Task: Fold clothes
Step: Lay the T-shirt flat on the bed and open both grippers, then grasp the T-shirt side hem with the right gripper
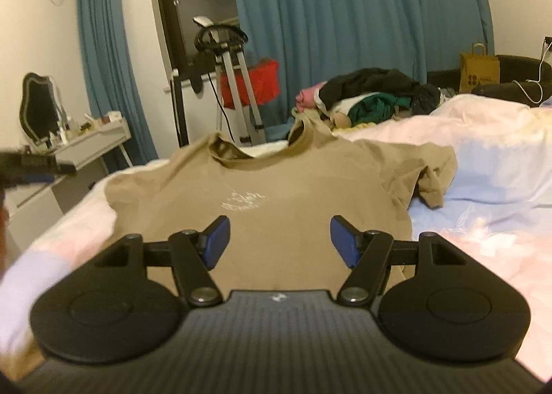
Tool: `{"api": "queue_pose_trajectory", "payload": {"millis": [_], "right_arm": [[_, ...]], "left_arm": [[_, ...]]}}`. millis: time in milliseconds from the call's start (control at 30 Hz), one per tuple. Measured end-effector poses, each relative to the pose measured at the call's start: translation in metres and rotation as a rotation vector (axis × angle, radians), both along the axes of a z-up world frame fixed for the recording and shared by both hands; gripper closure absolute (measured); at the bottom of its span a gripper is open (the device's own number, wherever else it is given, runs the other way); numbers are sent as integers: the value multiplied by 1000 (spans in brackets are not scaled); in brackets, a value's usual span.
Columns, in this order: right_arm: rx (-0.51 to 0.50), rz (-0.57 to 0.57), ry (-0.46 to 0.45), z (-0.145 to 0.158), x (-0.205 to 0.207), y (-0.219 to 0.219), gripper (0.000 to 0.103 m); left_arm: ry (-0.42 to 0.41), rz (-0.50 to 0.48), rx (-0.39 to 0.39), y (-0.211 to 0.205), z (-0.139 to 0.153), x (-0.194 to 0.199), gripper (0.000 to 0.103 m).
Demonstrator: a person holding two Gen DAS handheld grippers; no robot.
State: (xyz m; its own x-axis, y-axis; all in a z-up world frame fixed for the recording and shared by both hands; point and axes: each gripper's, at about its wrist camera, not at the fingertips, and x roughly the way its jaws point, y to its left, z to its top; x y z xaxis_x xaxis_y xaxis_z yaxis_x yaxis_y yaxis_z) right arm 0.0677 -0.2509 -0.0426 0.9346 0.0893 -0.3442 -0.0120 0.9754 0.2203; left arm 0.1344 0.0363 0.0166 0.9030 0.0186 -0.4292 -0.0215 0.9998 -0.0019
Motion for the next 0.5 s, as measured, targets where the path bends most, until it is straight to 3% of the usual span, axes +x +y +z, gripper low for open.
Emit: {"api": "queue_pose_trajectory", "payload": {"millis": [300, 500], "right_arm": [[72, -29, -23, 10, -23, -13, 37], [123, -129, 11, -6, -11, -38, 37]], "left_arm": [[44, -106, -10, -44, -18, -97, 45], [72, -105, -11, -40, -34, -96, 38]]}}
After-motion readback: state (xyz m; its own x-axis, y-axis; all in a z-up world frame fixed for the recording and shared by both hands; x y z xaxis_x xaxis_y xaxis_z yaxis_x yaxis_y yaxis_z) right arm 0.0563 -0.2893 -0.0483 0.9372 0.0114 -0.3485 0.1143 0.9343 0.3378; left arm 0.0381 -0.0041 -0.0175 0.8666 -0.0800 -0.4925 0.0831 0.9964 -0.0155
